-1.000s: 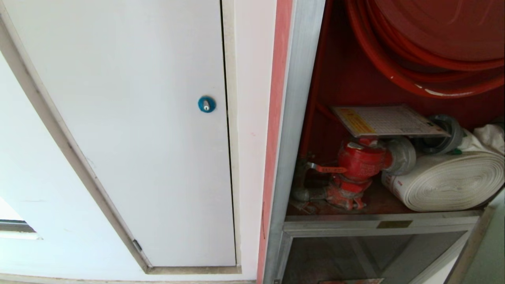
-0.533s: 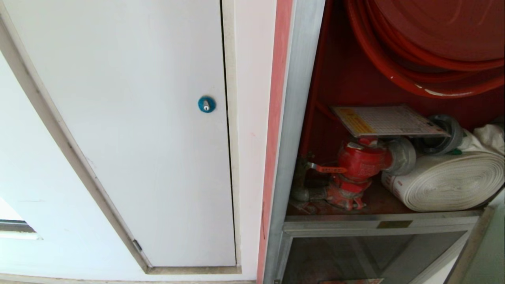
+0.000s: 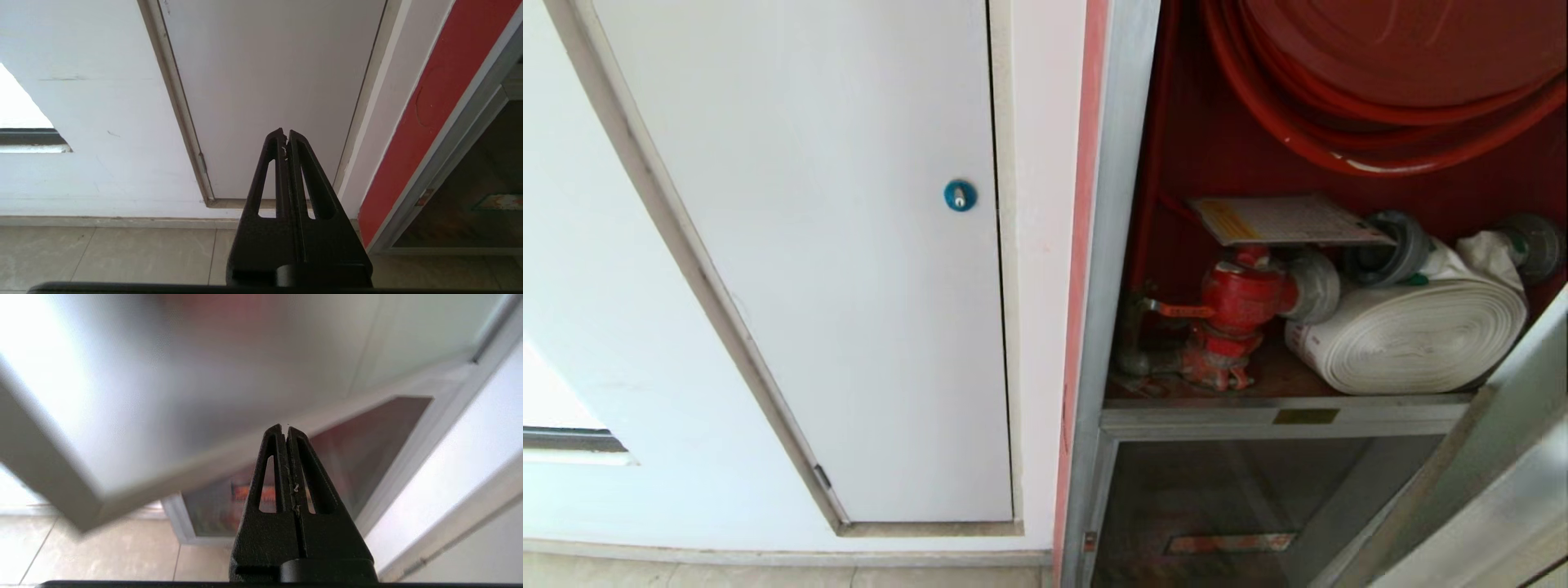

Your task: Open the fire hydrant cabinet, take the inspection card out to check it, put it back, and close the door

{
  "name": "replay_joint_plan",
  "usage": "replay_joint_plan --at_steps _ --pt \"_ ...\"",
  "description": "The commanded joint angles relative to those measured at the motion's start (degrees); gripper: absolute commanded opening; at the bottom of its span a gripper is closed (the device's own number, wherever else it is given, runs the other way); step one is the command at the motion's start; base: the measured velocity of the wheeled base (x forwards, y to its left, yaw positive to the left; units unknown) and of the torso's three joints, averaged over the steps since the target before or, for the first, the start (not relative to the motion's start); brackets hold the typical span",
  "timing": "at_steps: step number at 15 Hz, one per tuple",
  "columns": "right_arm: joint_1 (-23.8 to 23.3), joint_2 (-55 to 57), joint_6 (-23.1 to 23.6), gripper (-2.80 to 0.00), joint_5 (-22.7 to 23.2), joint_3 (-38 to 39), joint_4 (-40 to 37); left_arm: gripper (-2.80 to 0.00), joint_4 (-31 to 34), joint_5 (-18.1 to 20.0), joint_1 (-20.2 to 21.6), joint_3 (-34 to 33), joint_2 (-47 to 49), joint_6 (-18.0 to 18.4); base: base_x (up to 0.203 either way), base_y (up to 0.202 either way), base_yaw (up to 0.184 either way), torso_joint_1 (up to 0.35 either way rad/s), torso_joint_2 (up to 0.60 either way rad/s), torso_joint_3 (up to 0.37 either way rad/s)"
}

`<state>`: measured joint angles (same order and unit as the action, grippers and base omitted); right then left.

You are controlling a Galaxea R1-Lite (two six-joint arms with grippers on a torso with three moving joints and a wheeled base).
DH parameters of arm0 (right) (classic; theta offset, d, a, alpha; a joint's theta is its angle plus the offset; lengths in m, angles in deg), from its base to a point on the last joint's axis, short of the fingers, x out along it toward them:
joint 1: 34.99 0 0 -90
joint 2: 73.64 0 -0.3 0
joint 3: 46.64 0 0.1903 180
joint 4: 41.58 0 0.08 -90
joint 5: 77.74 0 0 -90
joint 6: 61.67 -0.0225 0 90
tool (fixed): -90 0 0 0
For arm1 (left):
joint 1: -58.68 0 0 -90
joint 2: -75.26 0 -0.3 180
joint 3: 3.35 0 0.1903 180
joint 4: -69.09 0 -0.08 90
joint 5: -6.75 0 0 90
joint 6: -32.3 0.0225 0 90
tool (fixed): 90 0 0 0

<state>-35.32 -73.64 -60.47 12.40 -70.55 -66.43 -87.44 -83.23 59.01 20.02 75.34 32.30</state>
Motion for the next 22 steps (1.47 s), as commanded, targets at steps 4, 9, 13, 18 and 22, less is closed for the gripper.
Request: replay_joint_plan --at_steps 4,9,13,18,22 --pt "-0.02 0.09 0.02 -2.80 0.03 0.02 -0.02 -2.80 -0.01 -0.02 0.02 0.00 0.10 0.07 -0.196 0.000 0.000 0.002 0.00 0.000" --pt "-0.02 0.00 -0.43 -2.80 -0.06 0.02 0.07 -2.80 -0.01 -0.02 0.02 0.00 0.01 0.00 -0.174 0.000 0.000 -0.002 0.00 0.001" --pt "-0.02 0.01 -0.77 -2.80 -0.09 0.02 0.16 -2.80 -0.09 -0.11 0.02 0.00 0.02 -0.09 0.000 0.000 0.000 0.008 0.00 0.001" --pt "-0.02 0.02 -0.68 -2.80 -0.64 -0.01 0.07 -2.80 -0.10 -0.11 0.02 0.00 0.06 -0.09 0.000 0.000 0.000 0.000 0.00 0.000" --pt "-0.02 2.09 -0.63 -2.80 -0.32 -8.14 -2.88 -2.80 -0.10 -0.11 0.02 -0.01 0.10 -0.09 0.000 0.000 0.000 0.000 0.00 0.000"
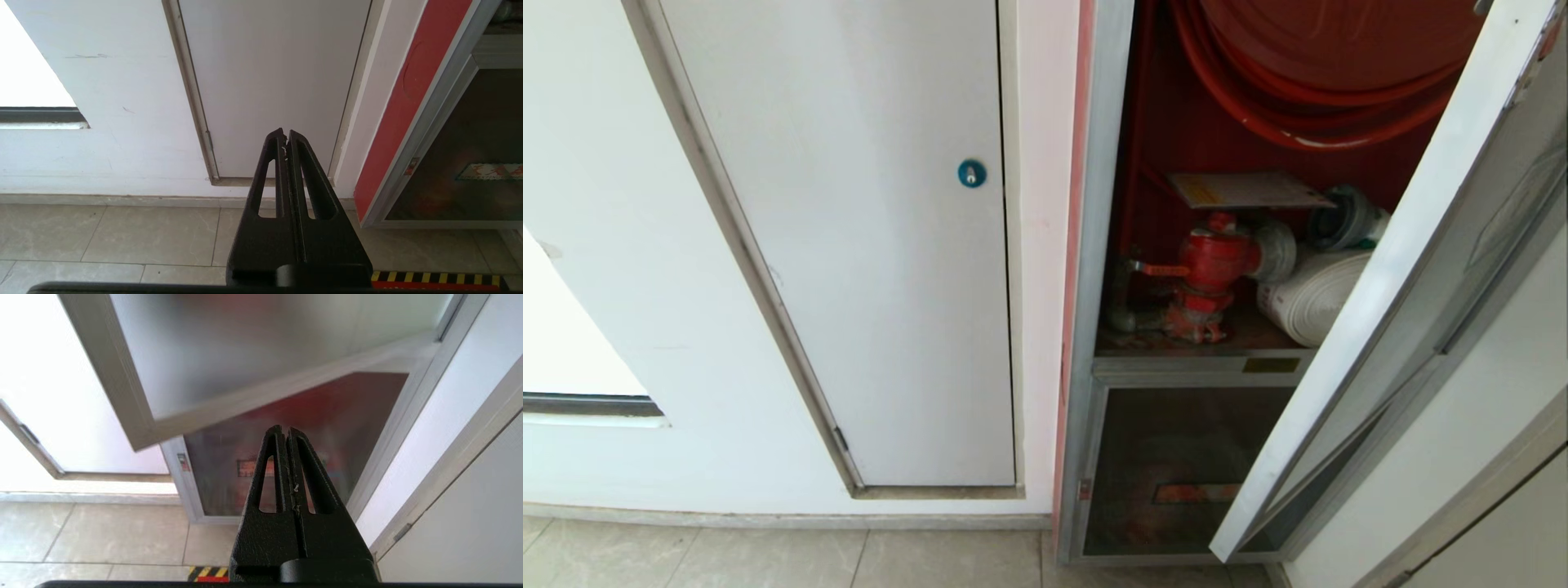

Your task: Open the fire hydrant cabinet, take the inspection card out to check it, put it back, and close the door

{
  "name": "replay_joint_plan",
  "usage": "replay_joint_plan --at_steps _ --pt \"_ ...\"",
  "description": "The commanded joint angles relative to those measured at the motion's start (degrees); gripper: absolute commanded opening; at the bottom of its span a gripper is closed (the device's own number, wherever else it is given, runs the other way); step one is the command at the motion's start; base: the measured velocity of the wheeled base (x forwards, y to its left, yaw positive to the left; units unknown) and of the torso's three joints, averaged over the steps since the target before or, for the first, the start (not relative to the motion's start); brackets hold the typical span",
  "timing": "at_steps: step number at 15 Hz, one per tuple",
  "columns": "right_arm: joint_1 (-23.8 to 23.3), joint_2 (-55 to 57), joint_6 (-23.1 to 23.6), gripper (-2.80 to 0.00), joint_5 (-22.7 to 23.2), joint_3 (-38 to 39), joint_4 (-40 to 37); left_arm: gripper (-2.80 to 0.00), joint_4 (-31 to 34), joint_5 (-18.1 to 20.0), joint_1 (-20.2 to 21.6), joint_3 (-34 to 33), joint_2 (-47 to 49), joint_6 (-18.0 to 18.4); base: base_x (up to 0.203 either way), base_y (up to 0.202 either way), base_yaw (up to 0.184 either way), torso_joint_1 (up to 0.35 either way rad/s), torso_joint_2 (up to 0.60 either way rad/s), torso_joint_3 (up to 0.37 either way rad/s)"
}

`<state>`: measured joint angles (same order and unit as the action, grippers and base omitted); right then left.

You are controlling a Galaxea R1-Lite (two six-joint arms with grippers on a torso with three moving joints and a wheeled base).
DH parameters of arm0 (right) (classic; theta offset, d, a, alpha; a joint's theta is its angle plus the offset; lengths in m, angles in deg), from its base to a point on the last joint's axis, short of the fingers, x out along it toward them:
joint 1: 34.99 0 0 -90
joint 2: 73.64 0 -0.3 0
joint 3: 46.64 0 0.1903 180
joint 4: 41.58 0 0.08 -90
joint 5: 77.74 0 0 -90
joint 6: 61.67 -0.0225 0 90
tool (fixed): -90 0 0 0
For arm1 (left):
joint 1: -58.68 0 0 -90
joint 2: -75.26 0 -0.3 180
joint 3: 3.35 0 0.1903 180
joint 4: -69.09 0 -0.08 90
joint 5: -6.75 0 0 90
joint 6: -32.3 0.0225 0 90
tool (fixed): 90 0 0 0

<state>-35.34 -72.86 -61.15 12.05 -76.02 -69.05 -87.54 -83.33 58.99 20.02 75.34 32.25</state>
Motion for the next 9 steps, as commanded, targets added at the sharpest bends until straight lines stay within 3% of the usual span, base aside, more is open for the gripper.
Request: replay_joint_plan --at_steps 1,5,9 --pt "0.00 3.83 0.03 -2.80 0.35 -5.51 -1.32 -2.80 0.00 -0.01 0.05 0.00 0.02 -0.04 0.000 0.000 0.000 0.000 0.00 0.000" --pt "-0.07 15.40 -2.01 -2.80 3.99 -15.69 -2.22 -2.80 0.00 -0.01 0.05 0.00 0.10 -0.04 0.000 0.000 0.000 0.000 0.00 0.000" --pt "-0.08 27.25 -5.53 -2.80 11.66 -26.87 -2.70 -2.80 0.00 -0.01 0.05 0.00 0.10 -0.04 0.000 0.000 0.000 0.000 0.00 0.000"
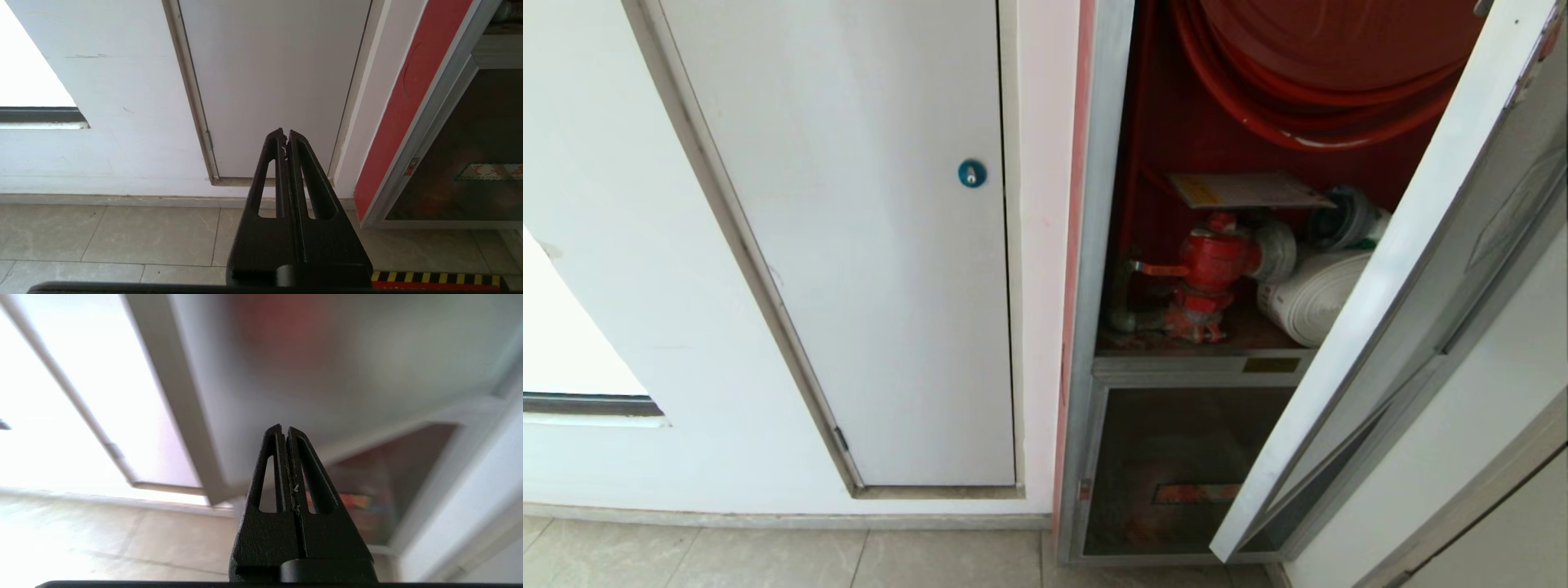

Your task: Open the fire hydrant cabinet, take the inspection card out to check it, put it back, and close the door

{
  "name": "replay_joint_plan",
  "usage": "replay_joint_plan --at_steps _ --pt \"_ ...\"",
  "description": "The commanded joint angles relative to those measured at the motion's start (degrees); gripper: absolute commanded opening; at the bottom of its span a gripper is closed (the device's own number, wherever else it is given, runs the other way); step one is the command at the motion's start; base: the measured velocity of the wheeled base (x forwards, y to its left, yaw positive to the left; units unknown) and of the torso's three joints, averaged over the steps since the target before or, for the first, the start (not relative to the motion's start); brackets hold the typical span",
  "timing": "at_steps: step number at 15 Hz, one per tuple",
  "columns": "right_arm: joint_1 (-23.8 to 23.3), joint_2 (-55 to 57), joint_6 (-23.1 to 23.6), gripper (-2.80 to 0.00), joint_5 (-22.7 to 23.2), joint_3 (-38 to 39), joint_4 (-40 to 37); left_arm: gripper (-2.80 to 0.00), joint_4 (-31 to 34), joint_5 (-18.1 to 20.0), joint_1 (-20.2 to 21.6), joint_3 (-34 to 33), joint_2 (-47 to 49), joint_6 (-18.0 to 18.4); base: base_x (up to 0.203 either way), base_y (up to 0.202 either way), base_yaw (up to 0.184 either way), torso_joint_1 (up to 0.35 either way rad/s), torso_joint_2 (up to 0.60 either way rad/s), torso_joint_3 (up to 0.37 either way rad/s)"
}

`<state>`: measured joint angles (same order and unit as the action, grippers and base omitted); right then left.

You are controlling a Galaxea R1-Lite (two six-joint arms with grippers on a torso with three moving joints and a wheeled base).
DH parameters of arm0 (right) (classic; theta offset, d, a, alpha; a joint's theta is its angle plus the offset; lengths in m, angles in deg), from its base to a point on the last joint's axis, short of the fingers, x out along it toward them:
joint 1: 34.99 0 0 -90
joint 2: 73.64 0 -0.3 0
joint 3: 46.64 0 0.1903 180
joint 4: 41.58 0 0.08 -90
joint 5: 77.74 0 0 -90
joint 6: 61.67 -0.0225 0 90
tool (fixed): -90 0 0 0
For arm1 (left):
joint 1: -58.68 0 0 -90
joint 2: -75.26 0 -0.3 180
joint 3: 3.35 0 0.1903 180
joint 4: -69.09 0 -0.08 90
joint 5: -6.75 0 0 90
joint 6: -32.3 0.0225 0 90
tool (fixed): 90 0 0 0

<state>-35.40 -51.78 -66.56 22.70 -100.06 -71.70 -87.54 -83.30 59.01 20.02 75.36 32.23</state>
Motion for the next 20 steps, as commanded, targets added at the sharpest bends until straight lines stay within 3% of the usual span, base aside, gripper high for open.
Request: replay_joint_plan --at_steps 1,6,13,16,18,20 --pt "0.00 8.71 -0.35 -2.80 2.70 -4.55 -0.07 -2.80 0.00 -0.04 0.02 0.00 0.08 -0.01 0.000 0.000 0.000 0.000 0.00 0.000" --pt "2.54 19.17 -1.24 -2.80 16.12 -12.26 -0.32 -2.80 0.00 -0.04 0.02 0.00 0.08 -0.01 0.000 0.000 0.000 0.000 0.00 0.000" --pt "19.95 29.14 -3.28 -2.80 16.34 -19.51 -1.11 -2.80 0.00 -0.04 0.02 0.00 -0.01 -0.01 0.000 0.000 0.000 0.000 0.00 0.000" --pt "27.09 30.98 -3.75 -2.80 11.32 -19.60 -0.39 -2.80 0.00 -0.04 0.02 0.00 -0.01 -0.01 0.000 0.000 0.000 0.000 0.00 0.000" --pt "33.83 32.51 -4.49 -2.80 3.54 -19.60 1.68 -2.80 0.00 -0.04 0.02 0.00 -0.01 -0.01 0.000 0.000 0.000 0.000 0.00 0.000" --pt "42.50 34.15 -6.61 -2.80 -7.16 -19.58 4.32 -2.80 0.00 -0.04 0.02 0.00 0.08 -0.01 0.000 0.000 0.000 0.000 0.00 0.000"
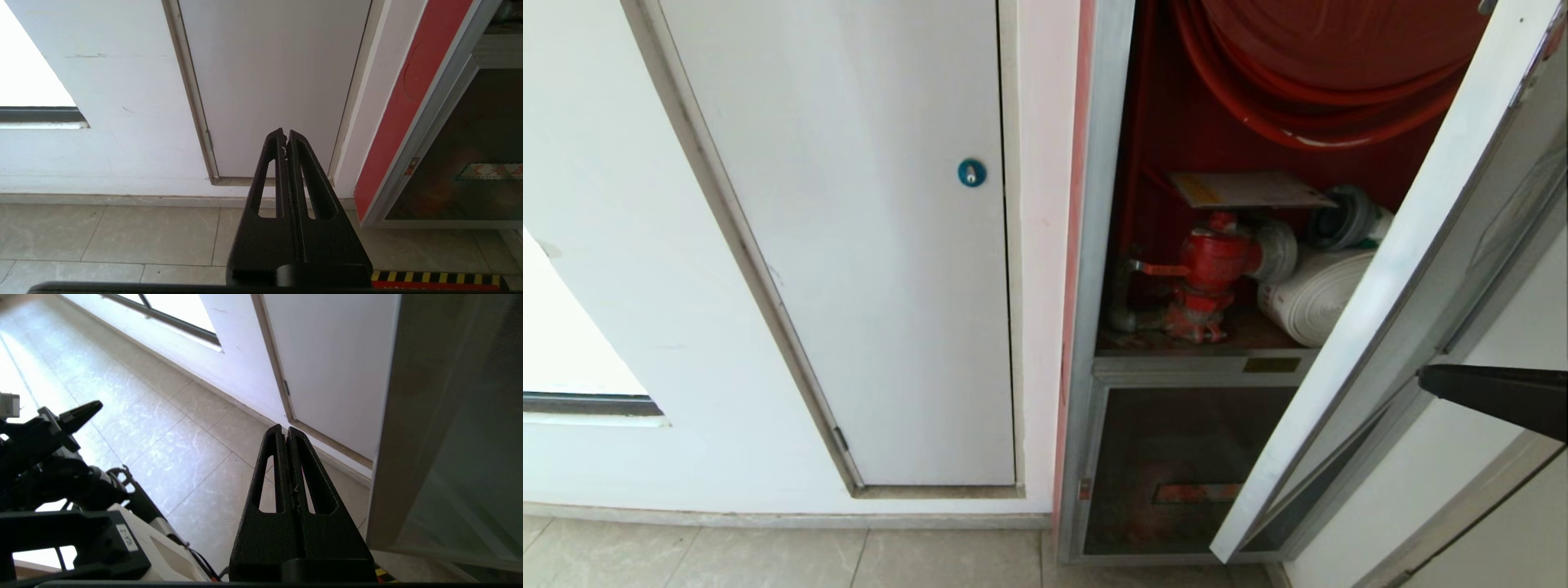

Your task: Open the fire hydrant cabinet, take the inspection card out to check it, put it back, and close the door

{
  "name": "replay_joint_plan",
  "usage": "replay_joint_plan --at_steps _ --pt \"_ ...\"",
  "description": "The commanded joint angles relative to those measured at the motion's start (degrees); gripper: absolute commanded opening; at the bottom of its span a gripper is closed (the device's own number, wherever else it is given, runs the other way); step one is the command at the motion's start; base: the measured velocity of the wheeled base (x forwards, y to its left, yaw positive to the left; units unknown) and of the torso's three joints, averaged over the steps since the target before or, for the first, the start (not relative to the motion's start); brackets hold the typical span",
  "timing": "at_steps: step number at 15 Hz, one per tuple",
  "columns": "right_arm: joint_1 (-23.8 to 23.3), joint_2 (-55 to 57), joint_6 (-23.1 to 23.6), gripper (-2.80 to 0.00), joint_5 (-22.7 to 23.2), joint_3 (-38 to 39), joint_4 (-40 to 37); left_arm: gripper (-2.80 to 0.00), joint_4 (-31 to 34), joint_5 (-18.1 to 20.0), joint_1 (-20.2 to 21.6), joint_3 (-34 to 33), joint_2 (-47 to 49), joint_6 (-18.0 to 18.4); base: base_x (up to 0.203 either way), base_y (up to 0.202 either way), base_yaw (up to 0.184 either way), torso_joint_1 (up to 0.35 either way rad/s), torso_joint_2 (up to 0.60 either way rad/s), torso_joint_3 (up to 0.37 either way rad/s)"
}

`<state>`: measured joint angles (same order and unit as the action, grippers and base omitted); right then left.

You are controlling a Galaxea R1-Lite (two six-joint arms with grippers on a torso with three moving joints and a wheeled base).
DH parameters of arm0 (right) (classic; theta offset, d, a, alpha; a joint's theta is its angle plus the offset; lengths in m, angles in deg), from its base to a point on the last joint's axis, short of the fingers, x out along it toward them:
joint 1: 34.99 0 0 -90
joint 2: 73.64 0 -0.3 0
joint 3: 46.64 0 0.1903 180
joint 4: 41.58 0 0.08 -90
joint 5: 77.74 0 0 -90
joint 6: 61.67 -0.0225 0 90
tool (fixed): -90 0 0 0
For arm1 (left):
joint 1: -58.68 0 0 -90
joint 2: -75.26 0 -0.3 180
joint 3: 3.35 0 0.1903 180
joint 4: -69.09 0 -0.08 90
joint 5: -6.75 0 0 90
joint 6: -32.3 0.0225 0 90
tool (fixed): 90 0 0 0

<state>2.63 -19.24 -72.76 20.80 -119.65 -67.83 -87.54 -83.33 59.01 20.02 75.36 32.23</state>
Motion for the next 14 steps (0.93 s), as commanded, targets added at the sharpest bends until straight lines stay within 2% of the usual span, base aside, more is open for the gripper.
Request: replay_joint_plan --at_steps 1,4,5,9,14 --pt "9.15 2.41 -1.51 -2.80 -11.36 0.03 1.73 -2.80 0.00 -0.01 0.02 0.00 0.08 -0.01 0.000 0.000 0.000 0.000 0.00 0.000" --pt "23.64 5.45 -3.78 -2.80 -34.11 0.22 6.53 -2.80 0.00 -0.01 0.02 0.00 0.08 -0.01 0.000 0.000 0.000 0.000 0.00 0.000" --pt "26.09 7.59 -4.09 -2.80 -40.71 0.30 9.59 -2.80 0.00 -0.01 0.02 0.00 0.08 -0.01 0.000 0.000 0.000 0.000 0.00 0.000" --pt "28.98 15.38 -4.09 -2.80 -56.92 0.08 18.01 -2.80 0.00 -0.01 0.02 0.00 0.07 -0.01 0.000 0.000 0.000 0.000 0.00 0.000" --pt "29.27 16.98 -2.95 -2.80 -59.18 -0.14 20.12 -2.80 0.00 -0.01 0.02 0.00 0.08 -0.01 0.000 0.000 0.000 0.000 0.00 0.000"
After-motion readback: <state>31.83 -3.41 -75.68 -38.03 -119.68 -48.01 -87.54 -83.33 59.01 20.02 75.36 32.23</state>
